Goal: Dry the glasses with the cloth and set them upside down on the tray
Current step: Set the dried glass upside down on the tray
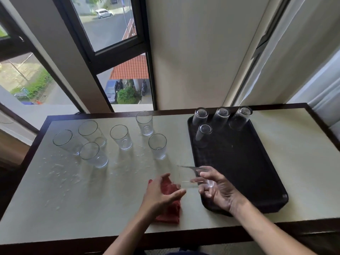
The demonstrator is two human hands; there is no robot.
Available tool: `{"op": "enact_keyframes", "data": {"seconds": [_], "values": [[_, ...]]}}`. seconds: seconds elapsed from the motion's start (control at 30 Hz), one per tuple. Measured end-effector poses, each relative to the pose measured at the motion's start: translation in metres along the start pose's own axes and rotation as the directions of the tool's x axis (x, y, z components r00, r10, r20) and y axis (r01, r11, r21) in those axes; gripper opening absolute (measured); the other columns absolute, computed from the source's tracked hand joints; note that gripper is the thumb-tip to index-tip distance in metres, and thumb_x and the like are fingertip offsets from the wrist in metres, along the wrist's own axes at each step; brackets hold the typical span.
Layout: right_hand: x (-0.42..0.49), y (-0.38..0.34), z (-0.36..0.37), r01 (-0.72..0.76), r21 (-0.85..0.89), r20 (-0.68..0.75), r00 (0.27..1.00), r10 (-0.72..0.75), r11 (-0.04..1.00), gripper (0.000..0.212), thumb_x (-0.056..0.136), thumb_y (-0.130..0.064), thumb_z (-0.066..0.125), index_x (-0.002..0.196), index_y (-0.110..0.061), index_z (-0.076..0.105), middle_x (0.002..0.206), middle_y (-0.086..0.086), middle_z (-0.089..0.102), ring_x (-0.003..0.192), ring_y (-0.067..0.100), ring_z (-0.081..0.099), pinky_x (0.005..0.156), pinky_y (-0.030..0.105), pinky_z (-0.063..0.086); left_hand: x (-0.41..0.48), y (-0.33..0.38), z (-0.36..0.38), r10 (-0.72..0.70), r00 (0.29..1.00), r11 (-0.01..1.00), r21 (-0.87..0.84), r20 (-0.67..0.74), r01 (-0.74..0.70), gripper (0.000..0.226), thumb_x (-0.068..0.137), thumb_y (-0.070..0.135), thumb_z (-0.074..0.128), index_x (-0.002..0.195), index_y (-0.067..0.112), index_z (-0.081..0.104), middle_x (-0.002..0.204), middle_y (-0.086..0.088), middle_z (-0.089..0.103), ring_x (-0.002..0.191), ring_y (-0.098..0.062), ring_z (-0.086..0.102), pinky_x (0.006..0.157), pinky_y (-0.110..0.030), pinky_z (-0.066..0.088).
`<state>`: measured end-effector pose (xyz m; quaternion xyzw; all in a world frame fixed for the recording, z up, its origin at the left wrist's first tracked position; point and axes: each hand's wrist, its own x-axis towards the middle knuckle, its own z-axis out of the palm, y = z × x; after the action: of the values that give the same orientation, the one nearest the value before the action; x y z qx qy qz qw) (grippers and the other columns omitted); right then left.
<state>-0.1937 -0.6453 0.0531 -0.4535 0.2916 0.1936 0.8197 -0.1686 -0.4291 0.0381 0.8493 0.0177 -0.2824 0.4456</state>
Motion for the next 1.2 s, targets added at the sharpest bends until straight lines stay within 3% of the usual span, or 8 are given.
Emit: {"op": "enact_keyframes", "data": {"seconds": [0.1,0.2,0.33,0.43,0.57,0.87,1.07,1.2], "values": [[0.008,-0.035,-0.027,0.077,-0.272,-0.101,0.989,-0.108,0.959,0.049,0.06,-0.012,0.083,0.103,-0.012,0.059,0.087,0.022,0.066,0.037,0.017,0.049,0.034,0.014,0.025,0.009,-0.013,0.006,-0.135,0.99,0.844,0.519,-0.034,0.133,0.114,0.066,0.081,0.065,0.158,0.035,0.015,0.165,-0.005,0.015,0.151,-0.029,0.018,0.119,-0.044,0.028],[0.024,-0.079,-0.048,0.102,-0.692,-0.115,0.962,-0.248,0.715,0.033,0.069,-0.003,0.082,0.094,-0.014,0.063,0.076,0.01,0.066,0.035,0.019,0.051,0.03,0.017,0.03,0.011,-0.02,0.018,-0.231,0.969,0.771,0.591,-0.089,0.238,0.122,0.07,0.08,0.064,0.16,0.032,-0.004,0.167,-0.009,-0.011,0.152,-0.042,-0.001,0.12,-0.054,0.024],[0.042,-0.133,-0.051,-0.001,-0.946,-0.137,0.907,-0.398,0.324,0.035,0.068,-0.013,0.084,0.095,-0.022,0.064,0.079,0.007,0.066,0.041,0.018,0.057,0.031,0.018,0.036,0.015,-0.02,0.026,-0.241,0.965,0.722,0.645,-0.104,0.25,0.126,0.07,0.076,0.069,0.16,0.03,-0.008,0.167,-0.011,-0.016,0.152,-0.046,-0.004,0.117,-0.057,0.03],[0.061,-0.157,-0.049,-0.045,-0.981,-0.125,0.89,-0.438,0.19,0.035,0.069,-0.018,0.081,0.097,-0.023,0.061,0.088,0.006,0.065,0.048,0.019,0.059,0.034,0.019,0.041,0.015,-0.024,0.023,-0.228,0.968,0.712,0.66,-0.103,0.238,0.126,0.07,0.076,0.07,0.16,0.032,-0.005,0.168,-0.009,-0.013,0.153,-0.043,-0.003,0.117,-0.055,0.031],[0.086,-0.167,-0.052,-0.076,-0.994,-0.105,0.873,-0.477,0.08,0.032,0.065,-0.021,0.078,0.092,-0.02,0.061,0.095,0.01,0.069,0.078,0.031,0.067,0.066,0.034,0.056,0.014,-0.031,0.022,-0.199,0.973,0.725,0.65,-0.118,0.228,0.125,0.068,0.077,0.07,0.16,0.034,-0.003,0.168,-0.005,-0.015,0.155,-0.039,-0.004,0.118,-0.052,0.031],[0.109,-0.148,-0.07,-0.088,-0.983,-0.165,0.802,-0.574,0.16,0.065,0.07,-0.027,0.078,0.128,-0.017,0.05,0.116,0.018,0.059,0.103,0.038,0.061,0.082,0.036,0.052,0.014,-0.034,0.024,-0.182,0.973,0.716,0.659,-0.141,0.23,0.124,0.068,0.078,0.069,0.16,0.036,-0.002,0.169,-0.002,-0.016,0.156,-0.036,-0.004,0.117,-0.05,0.032],[0.098,-0.117,-0.076,0.03,-0.923,-0.259,0.691,-0.675,0.384,0.1,0.068,-0.026,0.088,0.148,-0.01,0.03,0.138,0.02,0.052,0.126,0.035,0.052,0.102,0.041,0.045,0.014,-0.036,0.024,-0.176,0.974,0.699,0.679,-0.143,0.226,0.124,0.068,0.081,0.066,0.16,0.036,-0.004,0.169,-0.003,-0.015,0.155,-0.036,0.0,0.117,-0.048,0.032],[0.073,-0.079,-0.068,0.096,-0.841,-0.395,0.563,-0.726,0.532,0.082,0.074,-0.019,0.083,0.142,-0.005,0.039,0.133,0.021,0.053,0.122,0.034,0.053,0.101,0.041,0.044,0.014,-0.037,0.024,-0.155,0.976,0.688,0.693,-0.15,0.216,0.122,0.068,0.084,0.063,0.16,0.038,-0.003,0.169,-0.002,-0.014,0.155,-0.035,0.001,0.116,-0.048,0.035]]}}
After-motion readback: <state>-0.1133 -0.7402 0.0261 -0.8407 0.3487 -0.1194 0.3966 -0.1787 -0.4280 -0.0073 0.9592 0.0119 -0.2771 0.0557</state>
